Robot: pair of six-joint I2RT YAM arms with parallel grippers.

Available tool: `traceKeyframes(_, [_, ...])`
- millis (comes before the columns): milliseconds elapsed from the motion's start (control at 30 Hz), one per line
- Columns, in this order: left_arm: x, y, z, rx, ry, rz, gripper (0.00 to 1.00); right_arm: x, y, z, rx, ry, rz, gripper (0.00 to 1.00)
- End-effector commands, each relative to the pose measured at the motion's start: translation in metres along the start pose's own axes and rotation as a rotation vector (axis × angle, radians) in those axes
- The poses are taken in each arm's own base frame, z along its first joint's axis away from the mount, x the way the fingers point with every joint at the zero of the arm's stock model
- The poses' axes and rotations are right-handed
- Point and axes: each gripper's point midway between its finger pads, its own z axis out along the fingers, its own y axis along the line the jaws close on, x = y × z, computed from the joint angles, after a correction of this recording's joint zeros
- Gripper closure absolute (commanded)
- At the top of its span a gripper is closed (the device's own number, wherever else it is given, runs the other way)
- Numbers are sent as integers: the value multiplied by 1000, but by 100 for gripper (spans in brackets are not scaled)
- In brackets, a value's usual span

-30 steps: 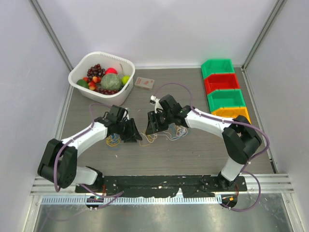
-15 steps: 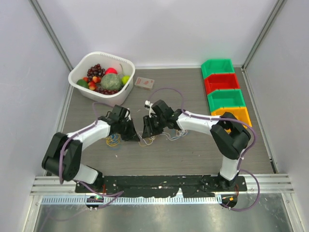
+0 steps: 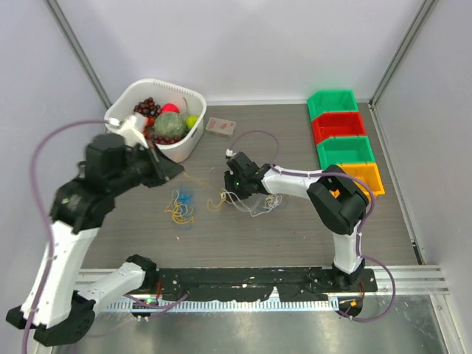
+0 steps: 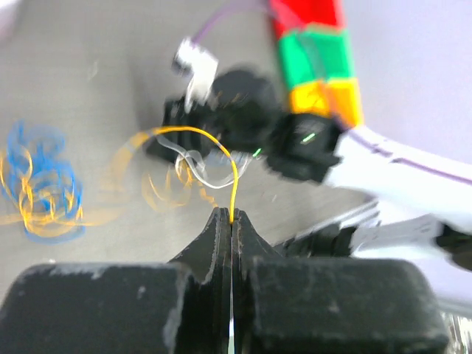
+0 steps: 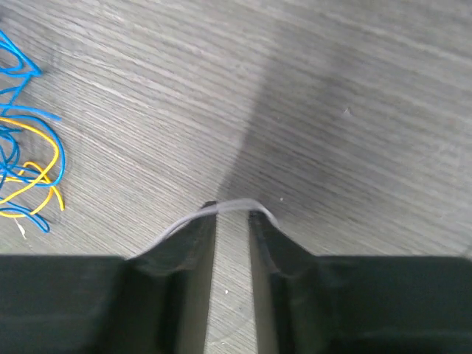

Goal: Untangle the cables

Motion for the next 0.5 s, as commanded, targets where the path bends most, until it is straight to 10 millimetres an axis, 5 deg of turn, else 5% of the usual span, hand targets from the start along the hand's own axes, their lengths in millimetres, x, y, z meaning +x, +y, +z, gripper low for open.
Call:
traceKeyframes(0, [-56, -32, -67, 7, -188, 116, 100, 12, -16, -4, 6, 26, -15, 63])
traceKeyframes(233, [-110, -86, -106, 118, -311, 184, 100, -23, 6, -45, -135, -52, 12, 47])
traceKeyframes(400, [-119, -107, -94, 205, -307, 134, 100, -39, -1, -75, -80, -84, -62, 41])
traceKeyframes(467, [-118, -116, -87, 249, -280, 121, 100, -57, -6, -105, -34, -154, -91, 34])
